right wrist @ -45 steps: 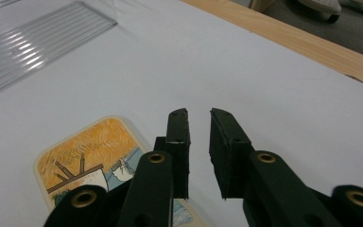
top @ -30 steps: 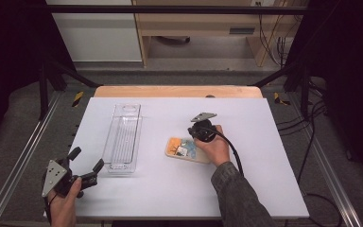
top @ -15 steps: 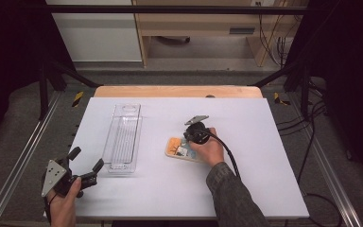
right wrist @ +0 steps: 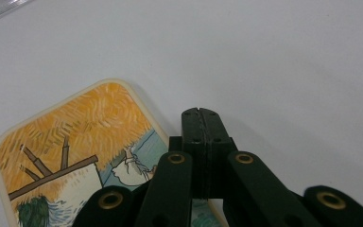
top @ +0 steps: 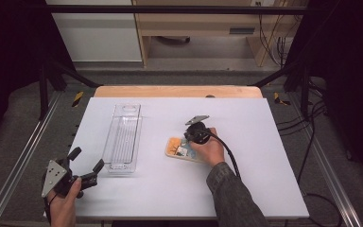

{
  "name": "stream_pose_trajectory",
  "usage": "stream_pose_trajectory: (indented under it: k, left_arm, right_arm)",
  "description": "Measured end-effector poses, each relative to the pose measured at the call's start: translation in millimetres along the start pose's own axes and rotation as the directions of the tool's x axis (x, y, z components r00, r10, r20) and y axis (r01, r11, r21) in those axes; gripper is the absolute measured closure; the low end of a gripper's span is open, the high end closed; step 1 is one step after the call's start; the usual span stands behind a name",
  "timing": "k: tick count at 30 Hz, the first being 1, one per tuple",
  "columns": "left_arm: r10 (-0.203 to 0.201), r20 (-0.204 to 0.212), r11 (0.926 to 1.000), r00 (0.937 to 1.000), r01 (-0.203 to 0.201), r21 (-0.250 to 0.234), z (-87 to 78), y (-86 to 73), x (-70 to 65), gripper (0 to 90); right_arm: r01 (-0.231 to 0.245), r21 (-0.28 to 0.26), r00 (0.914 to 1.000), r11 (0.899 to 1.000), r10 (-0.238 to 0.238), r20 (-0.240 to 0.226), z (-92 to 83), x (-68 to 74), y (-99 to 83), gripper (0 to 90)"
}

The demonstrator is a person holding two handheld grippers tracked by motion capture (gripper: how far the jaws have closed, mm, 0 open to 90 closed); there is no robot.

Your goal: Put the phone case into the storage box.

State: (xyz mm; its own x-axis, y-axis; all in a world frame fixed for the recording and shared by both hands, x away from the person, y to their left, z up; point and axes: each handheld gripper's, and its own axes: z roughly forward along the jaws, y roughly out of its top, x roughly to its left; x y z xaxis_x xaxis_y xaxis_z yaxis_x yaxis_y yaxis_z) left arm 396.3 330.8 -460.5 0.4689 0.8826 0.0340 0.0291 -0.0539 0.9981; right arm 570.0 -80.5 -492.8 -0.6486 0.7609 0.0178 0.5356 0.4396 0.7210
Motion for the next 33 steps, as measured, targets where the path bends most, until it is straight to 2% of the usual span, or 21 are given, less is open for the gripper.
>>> stream_pose_trajectory:
  k: [19, 33]
  left_arm:
    - [-0.006, -0.001, 1.0000, 1.0000, 0.006, 0.001, -0.6, -0.4, 1.5, 3.6]
    - [-0.007, -0.002, 1.0000, 1.0000, 0.007, 0.002, -0.8, -0.2, 1.5, 3.6]
  right_arm:
    - [-0.005, 0.018, 0.9999, 1.000, 0.005, 0.010, 1.0, -4.3, -3.5, 90.0]
    - [0.000, 0.038, 0.9996, 0.999, 0.001, -0.030, -9.0, 5.7, -11.2, 90.0]
